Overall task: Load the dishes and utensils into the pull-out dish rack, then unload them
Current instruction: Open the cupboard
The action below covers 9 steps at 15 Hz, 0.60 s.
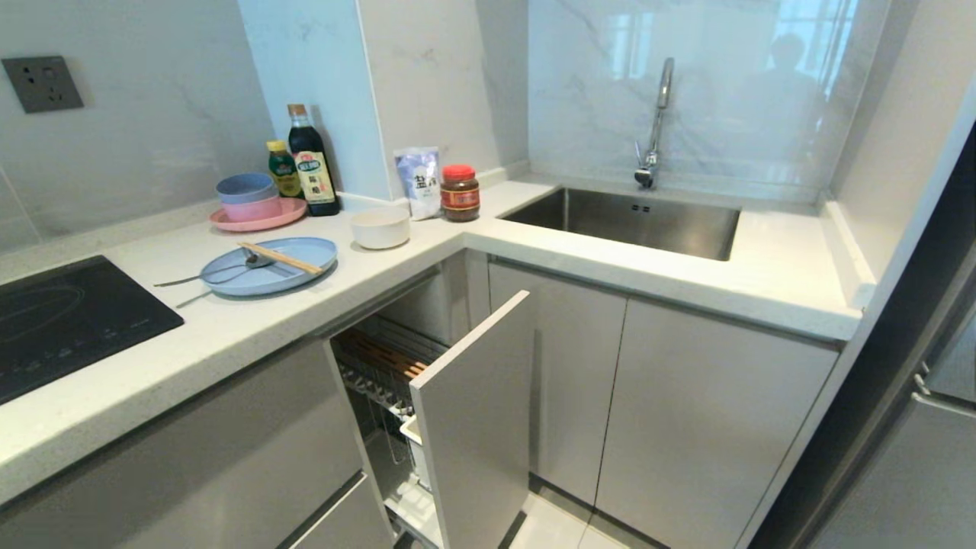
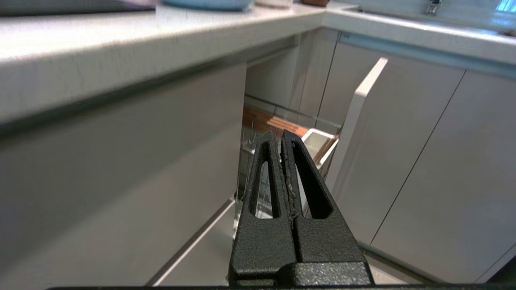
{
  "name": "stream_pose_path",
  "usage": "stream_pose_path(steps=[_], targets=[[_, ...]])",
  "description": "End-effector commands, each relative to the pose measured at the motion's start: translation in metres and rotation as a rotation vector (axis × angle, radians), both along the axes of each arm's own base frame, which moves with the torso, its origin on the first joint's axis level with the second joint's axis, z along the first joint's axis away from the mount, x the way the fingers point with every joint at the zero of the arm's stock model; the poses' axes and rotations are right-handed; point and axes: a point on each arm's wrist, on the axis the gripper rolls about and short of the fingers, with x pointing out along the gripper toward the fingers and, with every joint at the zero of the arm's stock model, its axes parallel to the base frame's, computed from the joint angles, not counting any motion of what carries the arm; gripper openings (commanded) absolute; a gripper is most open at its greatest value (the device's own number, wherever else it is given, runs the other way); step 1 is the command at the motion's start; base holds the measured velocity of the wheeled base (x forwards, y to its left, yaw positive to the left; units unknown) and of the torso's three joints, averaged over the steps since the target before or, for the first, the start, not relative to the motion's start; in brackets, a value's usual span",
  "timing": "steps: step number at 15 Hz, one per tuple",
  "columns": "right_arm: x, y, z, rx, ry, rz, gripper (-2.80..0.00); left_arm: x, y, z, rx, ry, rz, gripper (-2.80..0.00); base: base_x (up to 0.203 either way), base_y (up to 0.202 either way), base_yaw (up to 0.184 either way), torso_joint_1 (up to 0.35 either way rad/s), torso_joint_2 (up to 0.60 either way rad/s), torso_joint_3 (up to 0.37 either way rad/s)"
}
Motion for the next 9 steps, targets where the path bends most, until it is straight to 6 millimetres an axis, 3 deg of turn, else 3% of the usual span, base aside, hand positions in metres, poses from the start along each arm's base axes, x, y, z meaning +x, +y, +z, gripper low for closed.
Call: stream_pose_path(steps=[1,7,9], targets=[[-0.0001,0.0,-0.0004,0.0,-0.002,0.0,-2.8,0.002,0.0,-0.0072,-0.001,0.026,0.001,-2.8,0.0,0.0,0.0,-0.247,0.5,0.247],[-0.0002,0.0,-0.0004,0.0,-0.003,0.0,-2.8,0.002,0.0,-0.0072,-0.001,0.026,0.001,-2.8,0.0,0.0,0.0,-0.237,0.46,0.227],[-0.0002,0.0,-0.0004,0.0,-0.003,0.0,-2.8,0.002,0.0,-0.0072,-0.001,0.026,0.0,-2.8,0.0,0.0,0.0,-0.09,0.17,0.076]])
